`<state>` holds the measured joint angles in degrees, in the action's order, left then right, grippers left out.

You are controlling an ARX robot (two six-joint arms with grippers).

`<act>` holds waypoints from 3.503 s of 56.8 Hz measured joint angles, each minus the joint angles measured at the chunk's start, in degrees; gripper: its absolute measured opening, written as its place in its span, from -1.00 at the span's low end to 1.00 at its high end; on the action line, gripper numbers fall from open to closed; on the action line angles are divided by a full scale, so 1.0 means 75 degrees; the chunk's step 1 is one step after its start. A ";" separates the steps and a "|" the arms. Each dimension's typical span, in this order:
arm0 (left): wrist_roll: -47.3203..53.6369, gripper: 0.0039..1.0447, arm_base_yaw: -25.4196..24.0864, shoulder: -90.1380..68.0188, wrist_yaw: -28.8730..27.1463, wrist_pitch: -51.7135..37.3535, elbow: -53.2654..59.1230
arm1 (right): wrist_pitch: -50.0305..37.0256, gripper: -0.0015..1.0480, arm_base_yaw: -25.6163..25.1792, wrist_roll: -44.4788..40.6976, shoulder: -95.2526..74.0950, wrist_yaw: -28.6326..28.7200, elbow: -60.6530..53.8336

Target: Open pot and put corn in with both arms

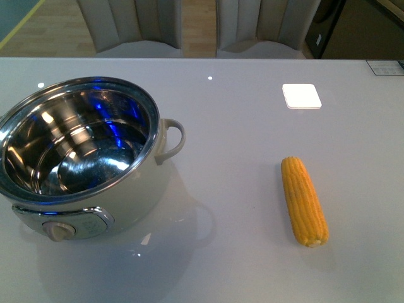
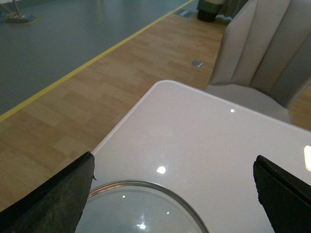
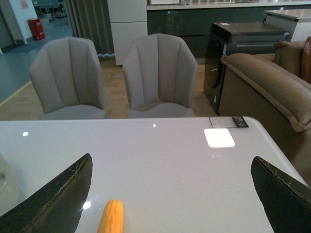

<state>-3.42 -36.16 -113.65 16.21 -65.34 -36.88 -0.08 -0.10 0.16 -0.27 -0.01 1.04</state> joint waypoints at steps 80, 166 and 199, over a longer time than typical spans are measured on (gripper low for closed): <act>0.0396 -0.94 0.3727 1.2523 -0.1131 0.6100 0.4823 | 0.0000 0.83 0.0000 0.0000 0.0000 0.0000 0.0000; 0.0420 0.86 0.4806 1.5105 -0.2162 0.8702 0.4817 | 0.0000 0.83 0.0000 0.0000 0.0000 0.0000 0.0000; 0.0423 0.87 0.4806 1.5108 -0.2162 0.8702 0.4817 | -0.0192 0.83 0.1495 0.2605 -0.7283 -0.0694 0.1830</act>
<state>-0.25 -0.12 -0.34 -0.01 -0.08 -0.75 -1.52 11.11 19.70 -54.89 -5.21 14.76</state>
